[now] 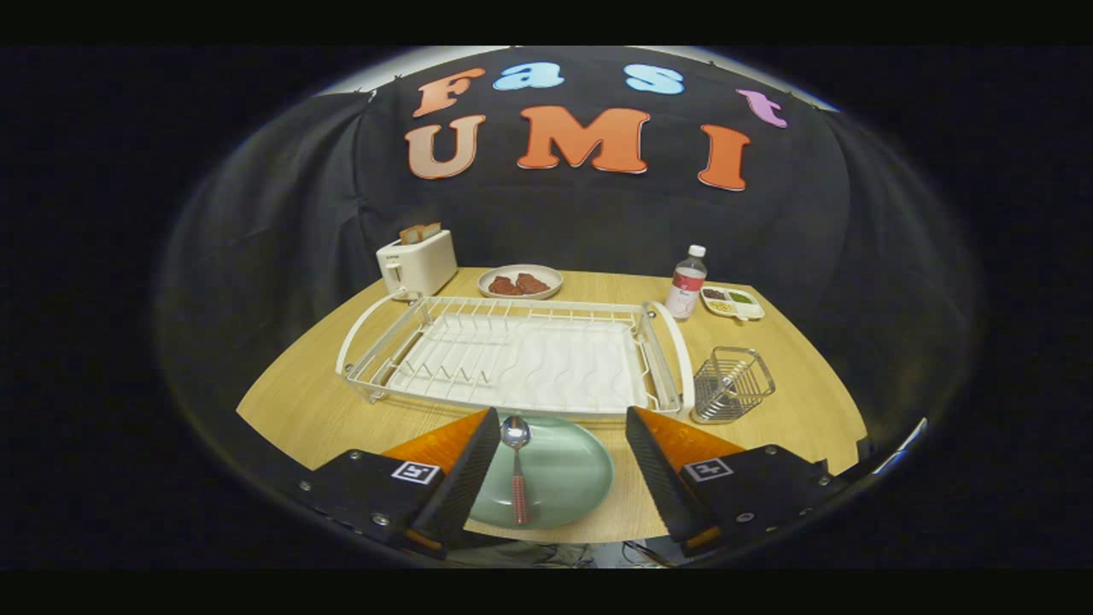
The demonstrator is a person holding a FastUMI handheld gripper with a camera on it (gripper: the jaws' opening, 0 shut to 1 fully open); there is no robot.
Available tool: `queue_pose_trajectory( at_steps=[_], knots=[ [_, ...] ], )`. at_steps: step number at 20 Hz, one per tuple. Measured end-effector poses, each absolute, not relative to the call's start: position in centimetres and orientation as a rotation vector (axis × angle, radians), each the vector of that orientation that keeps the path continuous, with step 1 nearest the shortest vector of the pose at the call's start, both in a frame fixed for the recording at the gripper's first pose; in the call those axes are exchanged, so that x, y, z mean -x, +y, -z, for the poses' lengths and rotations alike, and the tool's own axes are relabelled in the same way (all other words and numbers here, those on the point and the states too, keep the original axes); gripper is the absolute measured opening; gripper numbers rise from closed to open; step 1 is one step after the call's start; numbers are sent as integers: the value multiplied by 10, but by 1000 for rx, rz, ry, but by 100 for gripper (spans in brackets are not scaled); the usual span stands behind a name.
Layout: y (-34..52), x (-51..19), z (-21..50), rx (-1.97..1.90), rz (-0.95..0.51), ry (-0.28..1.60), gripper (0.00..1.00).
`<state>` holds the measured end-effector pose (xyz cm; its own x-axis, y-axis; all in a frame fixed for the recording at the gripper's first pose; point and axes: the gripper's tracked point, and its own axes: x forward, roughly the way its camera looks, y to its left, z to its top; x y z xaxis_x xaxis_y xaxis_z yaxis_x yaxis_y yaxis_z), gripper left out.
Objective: Take the plate from the dish rack, then take the spoon from the basket and place it into the plate.
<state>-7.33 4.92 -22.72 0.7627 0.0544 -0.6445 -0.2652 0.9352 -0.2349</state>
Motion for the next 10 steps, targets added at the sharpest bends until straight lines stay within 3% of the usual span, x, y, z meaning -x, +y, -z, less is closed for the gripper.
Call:
queue_pose_trajectory(
  at_steps=[1,2,10],
  knots=[
    [45,68,218,315,-161,670,97],
    [40,61,209,306,-147,651,98],
    [-9,16,134,305,-23,494,98]
  ],
)
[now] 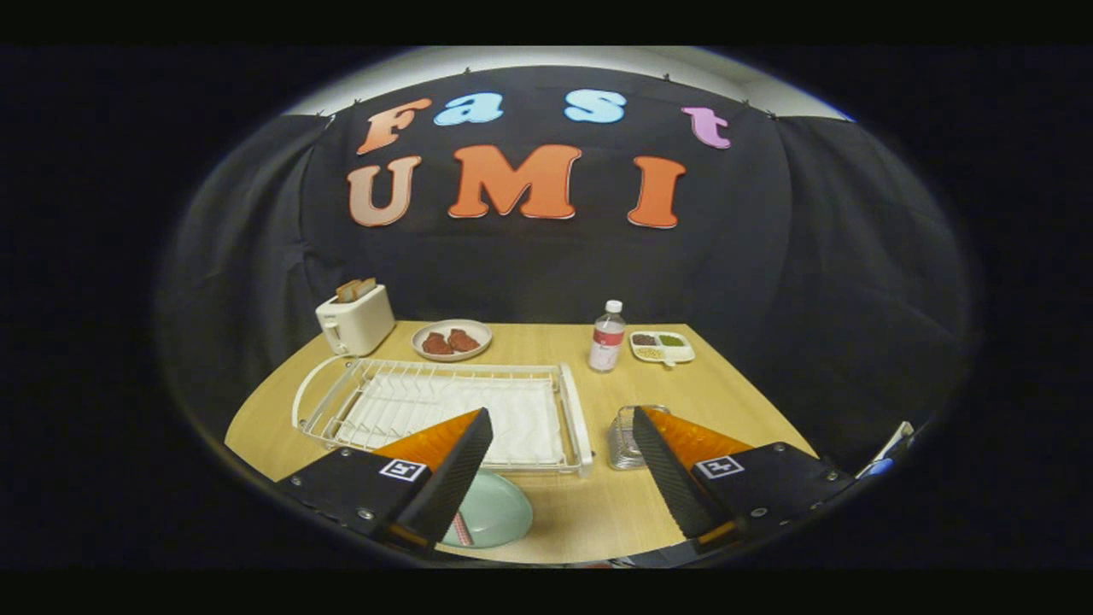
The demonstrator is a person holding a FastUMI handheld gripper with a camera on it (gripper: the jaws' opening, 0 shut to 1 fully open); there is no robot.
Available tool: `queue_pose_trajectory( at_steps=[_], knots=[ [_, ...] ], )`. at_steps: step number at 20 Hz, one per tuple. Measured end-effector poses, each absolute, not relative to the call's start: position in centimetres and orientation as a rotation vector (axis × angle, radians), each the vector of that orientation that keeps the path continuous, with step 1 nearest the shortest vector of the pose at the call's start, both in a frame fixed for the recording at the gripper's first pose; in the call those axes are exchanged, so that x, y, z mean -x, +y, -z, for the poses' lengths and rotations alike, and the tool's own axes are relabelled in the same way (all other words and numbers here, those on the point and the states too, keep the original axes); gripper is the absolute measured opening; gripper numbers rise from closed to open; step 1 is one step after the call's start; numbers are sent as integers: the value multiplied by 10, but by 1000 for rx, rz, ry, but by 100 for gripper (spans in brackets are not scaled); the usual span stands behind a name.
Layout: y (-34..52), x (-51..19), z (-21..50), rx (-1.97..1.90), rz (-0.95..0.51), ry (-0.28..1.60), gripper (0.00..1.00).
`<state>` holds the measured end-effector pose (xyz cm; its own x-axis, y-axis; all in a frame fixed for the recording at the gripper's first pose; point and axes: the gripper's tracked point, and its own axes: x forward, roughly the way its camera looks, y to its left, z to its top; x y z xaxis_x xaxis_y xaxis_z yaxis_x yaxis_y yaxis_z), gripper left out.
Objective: Take the plate from the dish rack, then take the spoon from the basket and place it into the plate.
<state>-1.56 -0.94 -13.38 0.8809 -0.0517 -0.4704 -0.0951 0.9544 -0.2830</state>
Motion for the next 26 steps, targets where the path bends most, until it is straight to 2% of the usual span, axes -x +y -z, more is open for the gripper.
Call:
queue_pose_trajectory(
  at_steps=[13,26],
  knots=[
    [-52,13,89,250,111,418,98],
    [-98,58,69,247,241,403,98]
  ],
)
